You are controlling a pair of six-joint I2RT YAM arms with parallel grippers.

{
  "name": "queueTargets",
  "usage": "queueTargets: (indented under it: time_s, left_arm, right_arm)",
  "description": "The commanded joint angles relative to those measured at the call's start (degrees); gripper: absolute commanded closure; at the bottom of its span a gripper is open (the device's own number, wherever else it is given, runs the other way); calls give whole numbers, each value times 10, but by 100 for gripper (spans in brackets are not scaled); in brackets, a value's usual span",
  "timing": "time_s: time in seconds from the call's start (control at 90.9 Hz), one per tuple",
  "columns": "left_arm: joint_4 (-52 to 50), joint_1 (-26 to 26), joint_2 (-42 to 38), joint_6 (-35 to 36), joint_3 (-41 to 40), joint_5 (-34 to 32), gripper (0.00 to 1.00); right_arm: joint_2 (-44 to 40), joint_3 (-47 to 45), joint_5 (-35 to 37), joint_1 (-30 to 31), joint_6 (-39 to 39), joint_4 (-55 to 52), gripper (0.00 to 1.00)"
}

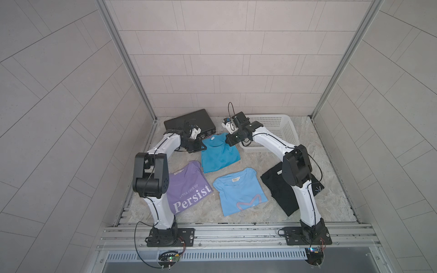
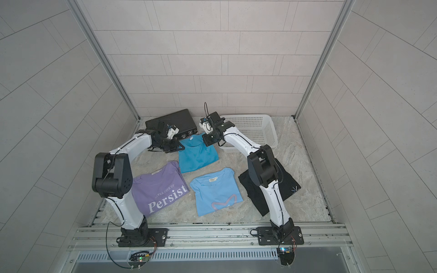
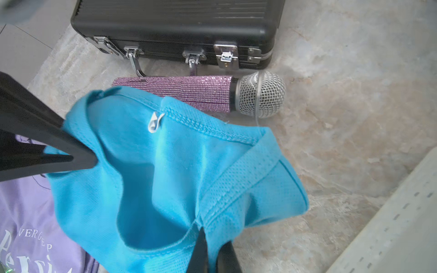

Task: Put the folded t-shirts into the basket
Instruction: Pick up the T-shirt from the center of the board, then place the T-shirt in the bin.

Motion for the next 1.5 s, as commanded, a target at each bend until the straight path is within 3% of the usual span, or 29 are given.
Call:
queueTargets:
  time_s: [0.0,0.363,0.748,1.089,1.486]
  left_arm:
    - [-14,-18,-38,-14,46,20,100]
    - [-69,-86,-32,-56,207,-20,100]
    - [-75,-191,137,-96,431,-63,100]
    - [-32,-254,314,-154,612,-84,100]
    - [-18,-269,462,-172,756,-118,100]
  right_arm:
    - [-68,-3,-20,-14,3,-3,100]
    - [-184,-58,-63,-87,25,-9,100]
    - [-229,-104,-44,-199,9,-7,100]
    - [-205,-114,-18,-290,-24,-10,100]
    - [-128,-96,23,-312,-23,4,100]
